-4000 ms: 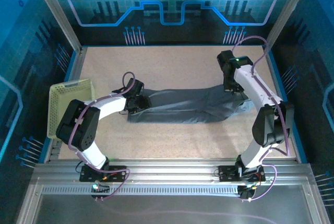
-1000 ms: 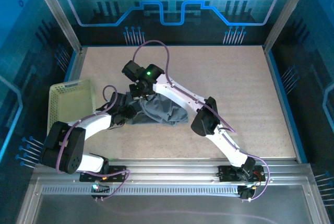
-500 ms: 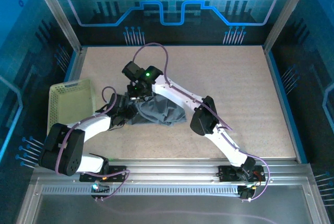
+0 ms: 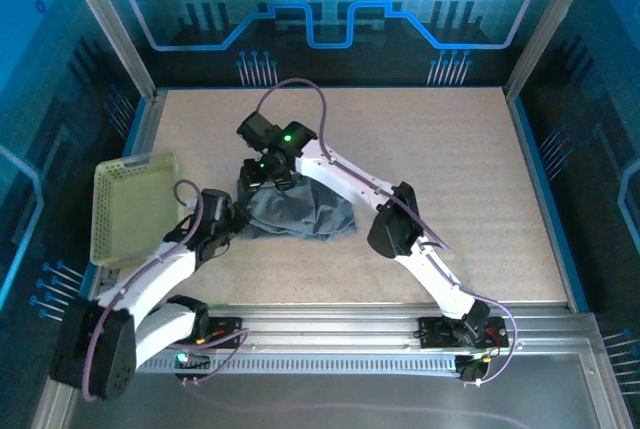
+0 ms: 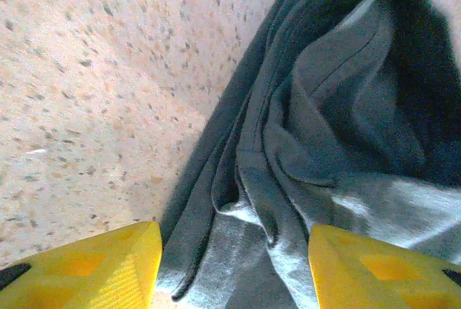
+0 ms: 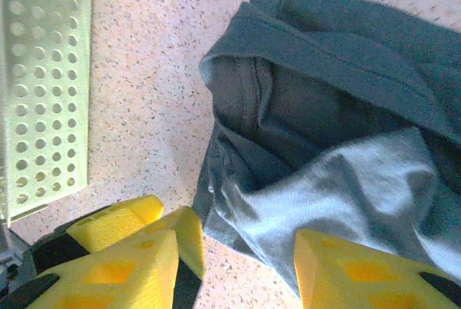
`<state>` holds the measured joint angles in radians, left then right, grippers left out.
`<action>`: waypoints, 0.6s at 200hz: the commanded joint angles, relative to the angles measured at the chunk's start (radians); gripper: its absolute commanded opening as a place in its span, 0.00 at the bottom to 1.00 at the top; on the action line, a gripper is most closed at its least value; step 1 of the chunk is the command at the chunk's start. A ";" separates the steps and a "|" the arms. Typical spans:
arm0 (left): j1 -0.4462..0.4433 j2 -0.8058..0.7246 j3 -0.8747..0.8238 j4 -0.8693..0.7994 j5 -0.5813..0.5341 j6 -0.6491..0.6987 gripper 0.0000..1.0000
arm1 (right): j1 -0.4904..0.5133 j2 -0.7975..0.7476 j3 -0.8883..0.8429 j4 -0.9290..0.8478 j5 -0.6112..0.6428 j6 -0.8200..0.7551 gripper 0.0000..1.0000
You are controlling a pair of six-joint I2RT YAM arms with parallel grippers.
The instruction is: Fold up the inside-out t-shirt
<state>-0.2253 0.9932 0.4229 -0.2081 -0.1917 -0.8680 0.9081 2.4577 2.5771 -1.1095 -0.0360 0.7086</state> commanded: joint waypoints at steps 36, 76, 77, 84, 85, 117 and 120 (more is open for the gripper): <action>-0.007 -0.046 0.170 -0.140 0.024 0.144 0.57 | -0.065 -0.310 -0.248 -0.043 0.273 -0.153 0.48; -0.093 0.221 0.428 -0.197 0.108 0.288 0.57 | -0.152 -0.523 -0.652 0.086 0.378 -0.146 0.53; -0.096 0.229 0.435 -0.198 0.107 0.290 0.57 | -0.155 -0.528 -0.664 0.091 0.375 -0.146 0.54; -0.109 0.274 0.471 -0.203 0.100 0.299 0.58 | -0.176 -0.570 -0.738 0.131 0.357 -0.143 0.55; -0.111 0.280 0.475 -0.204 0.101 0.300 0.58 | -0.178 -0.573 -0.749 0.137 0.356 -0.143 0.55; -0.118 0.436 0.571 -0.203 0.063 0.304 0.62 | -0.239 -0.702 -0.970 0.240 0.312 -0.132 0.58; -0.118 0.450 0.578 -0.201 0.064 0.306 0.62 | -0.241 -0.710 -0.983 0.243 0.314 -0.132 0.58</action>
<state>-0.3393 1.3563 0.9421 -0.3580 -0.1162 -0.6151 0.6872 1.8416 1.6878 -0.9714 0.2806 0.5716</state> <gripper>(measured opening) 0.615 0.578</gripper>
